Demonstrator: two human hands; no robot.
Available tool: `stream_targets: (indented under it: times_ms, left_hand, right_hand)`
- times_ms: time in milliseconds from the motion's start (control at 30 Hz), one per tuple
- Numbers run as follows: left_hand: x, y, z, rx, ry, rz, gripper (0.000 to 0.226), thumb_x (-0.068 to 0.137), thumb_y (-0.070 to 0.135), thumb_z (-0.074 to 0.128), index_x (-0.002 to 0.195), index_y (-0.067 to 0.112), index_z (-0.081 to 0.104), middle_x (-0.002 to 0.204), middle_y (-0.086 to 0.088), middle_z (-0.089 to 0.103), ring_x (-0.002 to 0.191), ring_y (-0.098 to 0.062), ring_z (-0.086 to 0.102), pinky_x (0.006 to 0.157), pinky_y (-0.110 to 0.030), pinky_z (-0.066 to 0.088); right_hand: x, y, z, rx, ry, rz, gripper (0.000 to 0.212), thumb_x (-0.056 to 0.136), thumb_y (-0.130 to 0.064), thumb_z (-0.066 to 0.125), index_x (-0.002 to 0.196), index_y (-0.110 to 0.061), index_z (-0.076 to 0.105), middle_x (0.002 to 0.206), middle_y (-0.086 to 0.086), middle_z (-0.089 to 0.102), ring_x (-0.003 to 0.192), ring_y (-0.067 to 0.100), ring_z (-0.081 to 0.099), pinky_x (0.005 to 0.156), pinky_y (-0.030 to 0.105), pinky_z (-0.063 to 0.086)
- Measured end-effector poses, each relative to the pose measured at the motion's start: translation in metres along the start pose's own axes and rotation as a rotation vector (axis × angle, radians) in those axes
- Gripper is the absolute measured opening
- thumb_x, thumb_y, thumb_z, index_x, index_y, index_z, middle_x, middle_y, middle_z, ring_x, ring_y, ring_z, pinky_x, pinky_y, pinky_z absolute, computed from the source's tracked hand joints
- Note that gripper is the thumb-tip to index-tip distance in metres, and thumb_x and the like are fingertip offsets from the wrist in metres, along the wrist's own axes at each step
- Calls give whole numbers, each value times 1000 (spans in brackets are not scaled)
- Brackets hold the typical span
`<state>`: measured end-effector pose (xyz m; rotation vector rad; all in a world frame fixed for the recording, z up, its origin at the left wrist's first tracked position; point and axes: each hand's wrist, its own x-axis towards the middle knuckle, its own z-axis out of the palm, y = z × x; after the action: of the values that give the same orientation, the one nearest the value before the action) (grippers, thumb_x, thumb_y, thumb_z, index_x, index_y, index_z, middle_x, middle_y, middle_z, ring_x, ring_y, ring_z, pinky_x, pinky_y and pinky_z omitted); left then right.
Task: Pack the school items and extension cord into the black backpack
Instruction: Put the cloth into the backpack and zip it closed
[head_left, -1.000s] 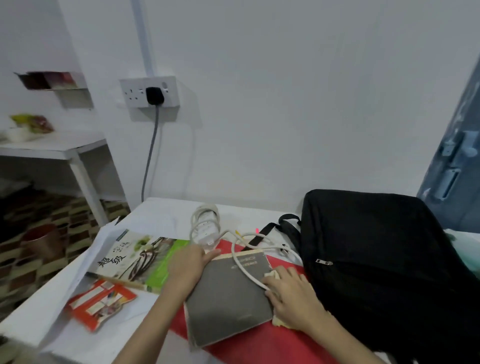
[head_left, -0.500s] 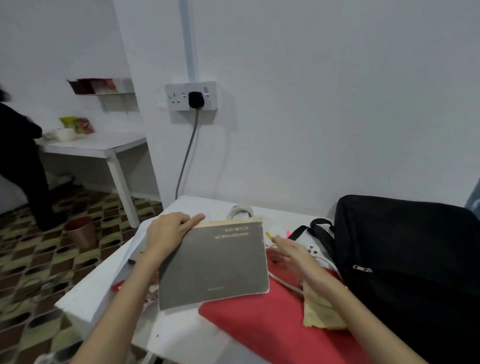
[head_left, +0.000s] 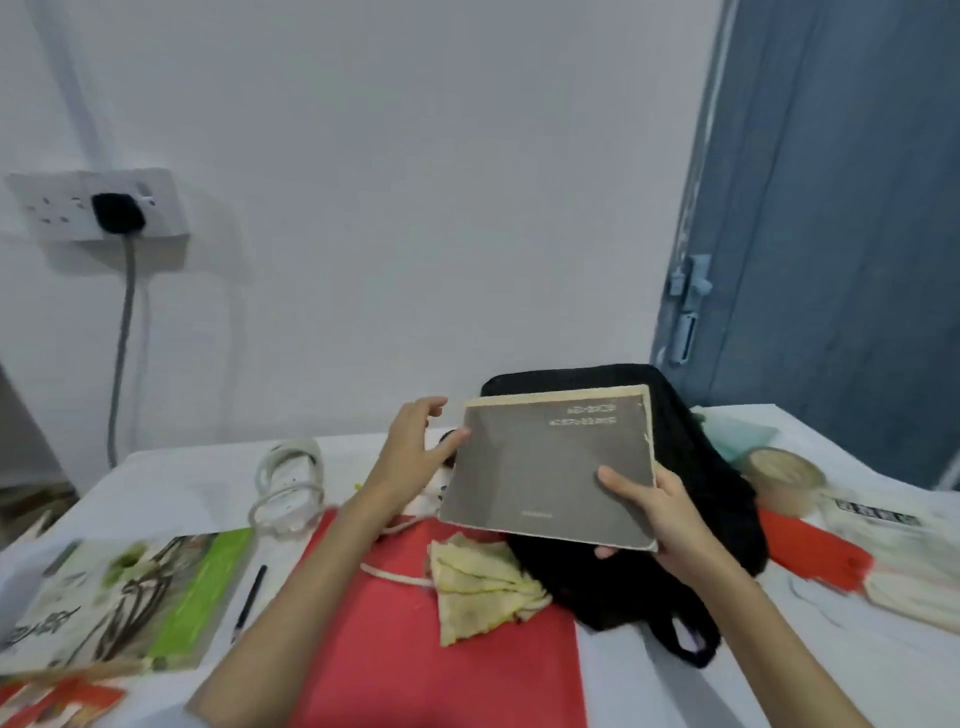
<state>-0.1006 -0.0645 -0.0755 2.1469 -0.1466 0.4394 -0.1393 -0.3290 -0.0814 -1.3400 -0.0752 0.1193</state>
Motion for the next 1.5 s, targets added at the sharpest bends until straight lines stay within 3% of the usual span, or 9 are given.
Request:
stream_targets:
  times_ms: [333, 433, 533, 633, 867, 1033, 1233, 1367, 1500]
  left_hand:
    - [-17, 19, 122, 470, -753, 346, 41, 71, 45, 73, 109, 28, 68, 120, 13, 53, 115, -4, 40, 102, -32, 30]
    - [-5, 24, 121, 192, -665, 273, 20, 70, 25, 80, 87, 19, 72, 89, 11, 56, 86, 1, 52, 87, -26, 43]
    - [5, 31, 124, 336, -143, 321, 14, 74, 24, 77, 82, 15, 70, 83, 1, 55, 79, -11, 54, 66, -30, 45]
    - [6, 35, 138, 429, 220, 364, 11, 78, 13, 73, 84, 7, 66, 77, -6, 57, 61, -24, 61, 49, -28, 42]
    - [14, -1, 161, 763, -18, 761, 80, 68, 71, 55, 125, 17, 45, 115, -2, 52, 75, -21, 58, 68, -31, 53]
    - [34, -24, 161, 1011, -54, 871, 115, 52, 71, 69, 146, 21, 26, 128, -11, 57, 80, -24, 60, 72, -33, 55]
    - [77, -10, 155, 837, -7, 689, 69, 62, 32, 85, 117, 12, 49, 101, -7, 53, 50, -26, 61, 34, -34, 48]
    - [111, 32, 142, 707, 158, 480, 28, 79, 21, 72, 97, 2, 63, 90, -17, 66, 57, -39, 63, 48, -43, 50]
    - [130, 61, 137, 633, 314, 423, 42, 84, 42, 43, 93, 6, 62, 90, -13, 65, 64, -38, 62, 53, -38, 47]
  right_hand:
    - [-45, -6, -129, 199, 504, -29, 33, 87, -5, 59, 120, -4, 56, 104, 10, 65, 83, 27, 63, 42, 34, 54]
    - [-44, -6, -146, 239, 554, -12, 38, 86, -9, 60, 123, -3, 55, 118, 16, 63, 97, 35, 62, 45, 31, 54]
    - [-38, -7, -153, 301, 578, -11, 38, 87, -12, 60, 124, -7, 55, 118, 14, 64, 105, 40, 60, 44, 29, 53]
    - [-33, -11, -156, 333, 530, -30, 29, 90, -12, 56, 119, -11, 55, 82, -1, 74, 69, 24, 71, 40, 24, 51]
    - [-17, -17, -162, 350, 499, 11, 37, 91, -13, 52, 126, -2, 49, 91, 20, 69, 54, 34, 67, 30, 19, 37]
    - [-8, -27, -173, 301, 437, -5, 28, 92, -12, 48, 116, -1, 54, 76, 16, 70, 39, 27, 59, 25, 16, 30]
    - [-6, -35, -188, 233, 418, 7, 17, 90, -12, 50, 104, -7, 58, 71, 12, 71, 36, 25, 58, 23, 14, 28]
    - [-6, -38, -196, 188, 367, 61, 20, 88, -14, 51, 103, -3, 59, 68, 14, 69, 33, 25, 55, 22, 14, 28]
    - [-7, -49, -194, 64, 269, 136, 26, 83, -11, 54, 102, 6, 58, 63, 20, 65, 29, 26, 52, 21, 14, 28]
